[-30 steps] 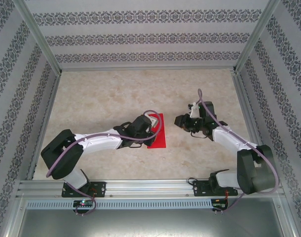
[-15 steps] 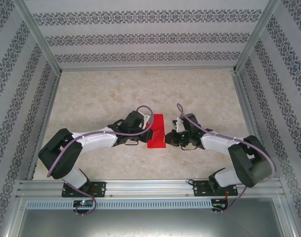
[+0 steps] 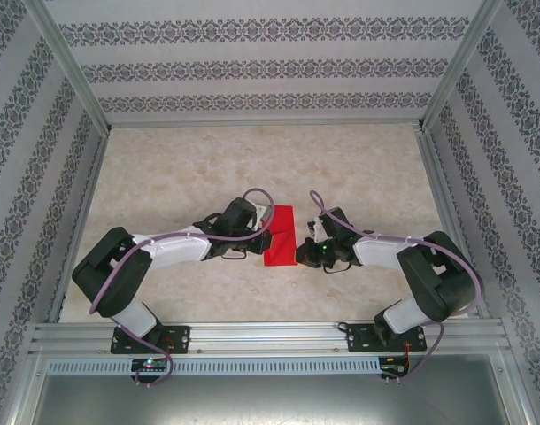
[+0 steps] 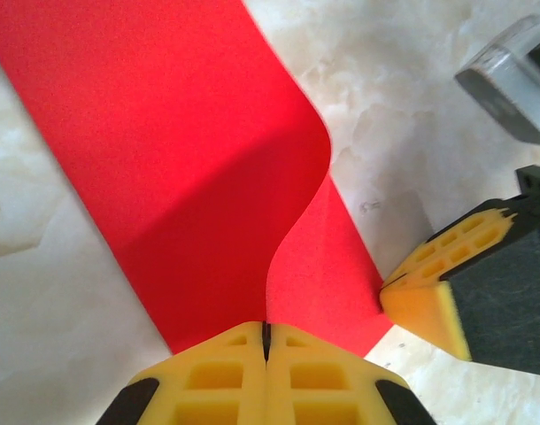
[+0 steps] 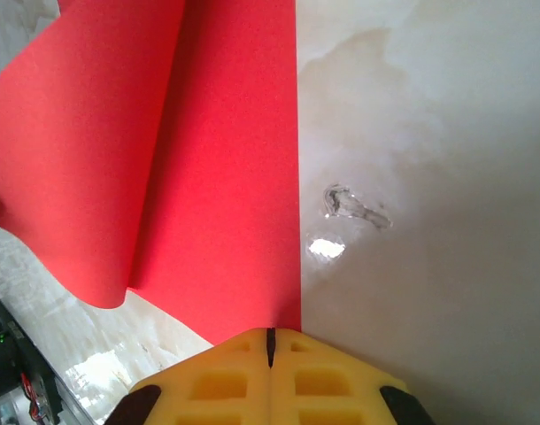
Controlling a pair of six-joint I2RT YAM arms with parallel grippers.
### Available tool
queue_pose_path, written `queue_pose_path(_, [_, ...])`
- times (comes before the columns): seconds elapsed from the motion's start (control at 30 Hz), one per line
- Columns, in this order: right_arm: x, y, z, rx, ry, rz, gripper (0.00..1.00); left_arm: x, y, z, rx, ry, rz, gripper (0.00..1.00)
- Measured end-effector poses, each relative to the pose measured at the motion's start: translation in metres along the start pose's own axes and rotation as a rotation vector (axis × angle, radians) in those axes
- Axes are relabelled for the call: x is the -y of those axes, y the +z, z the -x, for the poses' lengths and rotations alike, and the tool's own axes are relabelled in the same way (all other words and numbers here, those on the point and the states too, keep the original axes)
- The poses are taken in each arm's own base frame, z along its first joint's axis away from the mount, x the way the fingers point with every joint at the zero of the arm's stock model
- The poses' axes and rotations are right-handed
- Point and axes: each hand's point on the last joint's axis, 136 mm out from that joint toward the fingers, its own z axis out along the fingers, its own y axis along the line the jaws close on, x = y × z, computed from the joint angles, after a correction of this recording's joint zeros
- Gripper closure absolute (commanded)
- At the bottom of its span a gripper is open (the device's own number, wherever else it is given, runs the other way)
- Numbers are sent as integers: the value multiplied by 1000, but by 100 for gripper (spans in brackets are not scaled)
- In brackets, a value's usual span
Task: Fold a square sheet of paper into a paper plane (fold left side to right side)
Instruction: Fold the triangle a second time at the center of the table.
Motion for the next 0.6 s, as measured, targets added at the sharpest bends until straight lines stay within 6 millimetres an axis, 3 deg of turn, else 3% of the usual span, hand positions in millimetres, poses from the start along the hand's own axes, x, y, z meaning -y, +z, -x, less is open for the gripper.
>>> queue_pose_path(0.6, [-1,1,0,-27,-38,-31,100,-17,10,-4,-33,5,35,100])
